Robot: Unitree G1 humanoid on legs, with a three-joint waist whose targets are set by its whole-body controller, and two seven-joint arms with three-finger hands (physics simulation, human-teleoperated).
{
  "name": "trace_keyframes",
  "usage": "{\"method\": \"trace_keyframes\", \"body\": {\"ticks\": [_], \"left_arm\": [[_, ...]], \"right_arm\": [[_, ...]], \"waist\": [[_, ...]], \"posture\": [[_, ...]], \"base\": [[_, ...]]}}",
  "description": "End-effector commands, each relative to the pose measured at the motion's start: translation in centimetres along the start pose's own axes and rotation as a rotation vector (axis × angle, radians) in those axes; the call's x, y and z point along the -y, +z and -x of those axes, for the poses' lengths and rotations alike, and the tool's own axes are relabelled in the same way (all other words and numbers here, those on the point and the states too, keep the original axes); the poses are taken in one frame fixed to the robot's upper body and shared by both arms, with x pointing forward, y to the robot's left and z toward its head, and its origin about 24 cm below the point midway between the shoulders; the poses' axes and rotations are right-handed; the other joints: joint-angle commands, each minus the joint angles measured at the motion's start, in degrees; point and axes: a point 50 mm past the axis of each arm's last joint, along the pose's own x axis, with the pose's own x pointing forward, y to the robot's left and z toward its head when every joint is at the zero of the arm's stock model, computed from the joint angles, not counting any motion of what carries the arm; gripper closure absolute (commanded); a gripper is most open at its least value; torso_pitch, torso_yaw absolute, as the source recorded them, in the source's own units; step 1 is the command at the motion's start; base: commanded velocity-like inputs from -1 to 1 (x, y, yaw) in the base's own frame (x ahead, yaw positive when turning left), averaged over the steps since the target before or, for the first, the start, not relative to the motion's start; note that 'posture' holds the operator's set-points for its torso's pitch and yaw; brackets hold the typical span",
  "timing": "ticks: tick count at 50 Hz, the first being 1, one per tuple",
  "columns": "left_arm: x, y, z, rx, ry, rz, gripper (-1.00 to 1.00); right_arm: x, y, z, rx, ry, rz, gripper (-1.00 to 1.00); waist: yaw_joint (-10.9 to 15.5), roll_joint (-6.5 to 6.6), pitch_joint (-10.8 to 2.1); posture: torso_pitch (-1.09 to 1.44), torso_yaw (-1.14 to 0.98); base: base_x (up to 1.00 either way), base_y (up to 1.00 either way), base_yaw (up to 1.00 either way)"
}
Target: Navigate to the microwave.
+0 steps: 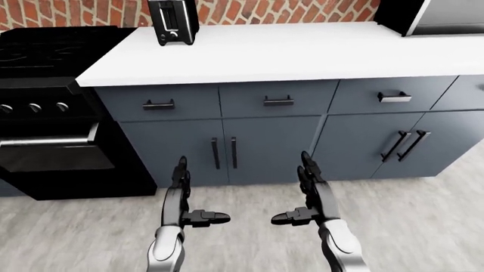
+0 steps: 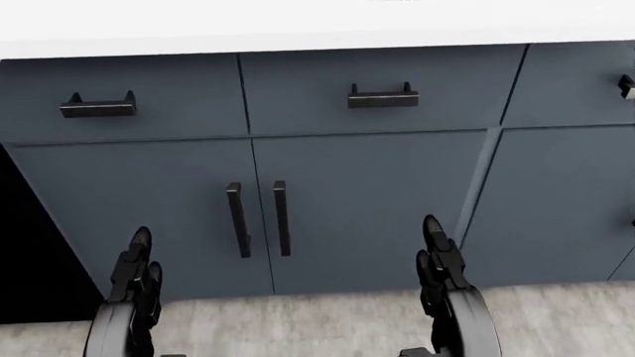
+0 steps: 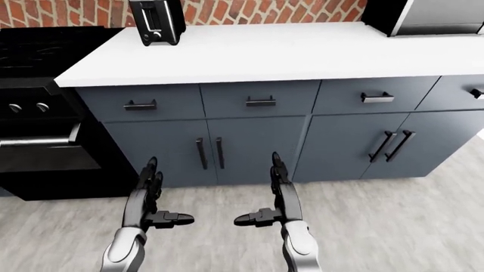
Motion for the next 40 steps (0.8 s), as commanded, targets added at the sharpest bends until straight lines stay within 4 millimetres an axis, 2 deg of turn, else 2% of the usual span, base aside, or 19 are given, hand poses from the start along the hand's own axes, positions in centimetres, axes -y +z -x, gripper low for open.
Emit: {"method": "trace_keyframes", "body": {"ticks": [1, 5, 9, 10, 11, 14, 18, 20, 22, 23, 24, 25, 27, 31, 34, 36, 37, 38, 40], "left_arm": [[0.60, 1.97, -0.39, 0.102, -0.027, 0.002, -1.00], [0.58, 1.94, -0.47, 0.101, -0.027, 0.002, -1.00], [0.56, 1.93, -0.48, 0.101, -0.027, 0.002, -1.00], [0.57, 1.98, -0.44, 0.101, -0.027, 0.002, -1.00], [0.58, 1.96, -0.45, 0.100, -0.027, 0.001, -1.00], [0.58, 1.99, -0.42, 0.100, -0.027, 0.002, -1.00], [0.57, 1.81, -0.50, 0.100, -0.027, 0.001, -1.00], [0.60, 1.88, -0.42, 0.100, -0.028, 0.001, -1.00], [0.61, 1.83, -0.47, 0.099, -0.028, 0.000, -1.00], [0.60, 1.79, -0.53, 0.098, -0.028, 0.000, -1.00], [0.61, 1.83, -0.48, 0.098, -0.028, 0.000, -1.00], [0.61, 1.89, -0.45, 0.098, -0.028, 0.000, -1.00], [0.60, 1.81, -0.49, 0.099, -0.029, 0.000, -1.00], [0.60, 1.81, -0.45, 0.098, -0.029, 0.000, -1.00], [0.62, 1.86, -0.39, 0.098, -0.029, 0.000, -1.00], [0.63, 1.79, -0.39, 0.097, -0.031, -0.001, -1.00], [0.65, 1.83, -0.37, 0.097, -0.030, -0.001, -1.00], [0.65, 1.82, -0.36, 0.097, -0.030, -0.001, -1.00], [0.65, 1.79, -0.36, 0.097, -0.030, -0.001, -1.00]], "right_arm": [[0.41, 2.11, -0.29, 0.110, -0.018, 0.015, -1.00], [0.41, 2.07, -0.35, 0.110, -0.018, 0.017, -1.00], [0.35, 2.12, -0.35, 0.109, -0.018, 0.018, -1.00], [0.34, 2.13, -0.35, 0.108, -0.018, 0.019, -1.00], [0.35, 2.10, -0.35, 0.108, -0.018, 0.020, -1.00], [0.35, 2.07, -0.35, 0.108, -0.018, 0.020, -1.00], [0.40, 2.05, -0.32, 0.108, -0.019, 0.020, -1.00], [0.37, 2.12, -0.28, 0.108, -0.019, 0.019, -1.00], [0.40, 2.08, -0.31, 0.108, -0.018, 0.019, -1.00], [0.41, 2.04, -0.35, 0.107, -0.019, 0.019, -1.00], [0.40, 2.02, -0.36, 0.108, -0.018, 0.020, -1.00], [0.42, 1.99, -0.36, 0.108, -0.018, 0.019, -1.00], [0.40, 2.05, -0.34, 0.108, -0.018, 0.019, -1.00], [0.42, 1.94, -0.38, 0.106, -0.017, 0.020, -1.00], [0.36, 2.04, -0.30, 0.106, -0.017, 0.019, -1.00], [0.33, 2.01, -0.28, 0.107, -0.015, 0.020, -1.00], [0.37, 1.95, -0.31, 0.106, -0.015, 0.020, -1.00], [0.36, 1.97, -0.29, 0.107, -0.015, 0.020, -1.00], [0.35, 1.99, -0.28, 0.107, -0.015, 0.020, -1.00]], "waist": [[-0.3, -0.22, -0.79], [-0.6, -2.63, -0.47], [-1.1, -6.50, -0.97], [-1.7, -4.13, -0.68], [-1.1, -5.13, -1.00], [-1.1, -4.66, -1.60], [-1.1, -1.88, -0.69], [-1.2, 0.48, -0.76], [-0.9, 5.17, -1.95], [-0.5, 1.75, -1.21], [-0.6, 2.48, -1.02], [-0.3, 2.13, -1.05], [-0.3, 0.98, -1.29], [-0.4, -1.36, -0.66], [-0.5, -3.42, -0.56], [-0.7, -5.91, -0.96], [-0.8, -5.47, -0.97], [-1.3, -4.21, -0.93], [-1.2, -4.85, -0.96]], "posture": [[0.00, 0.00], [0.00, 0.00], [0.00, 0.00], [0.00, 0.00], [0.00, 0.00], [0.00, 0.00], [0.00, 0.00], [0.00, 0.00], [0.00, 0.00], [0.00, 0.00], [0.00, 0.00], [0.00, 0.00], [0.00, 0.00], [0.00, 0.00], [0.00, 0.00], [0.00, 0.00], [0.00, 0.00], [0.00, 0.00], [0.00, 0.00]], "base": [[0.00, 0.27, 0.00], [0.00, 0.26, 0.00], [0.00, 0.25, 0.00], [0.00, 0.24, 0.00], [0.00, 0.25, 0.00], [0.00, 0.25, 0.00], [0.00, 0.26, 0.00], [0.00, 0.26, 0.00], [0.00, 0.25, 0.00], [0.00, 0.26, 0.00], [0.00, 0.25, 0.00], [0.00, 0.26, 0.00], [0.00, 0.25, 0.00], [0.00, 0.26, 0.00], [0.00, 0.26, 0.00], [0.00, 0.25, 0.00], [0.00, 0.25, 0.00], [0.00, 0.25, 0.00], [0.00, 0.26, 0.00]]}}
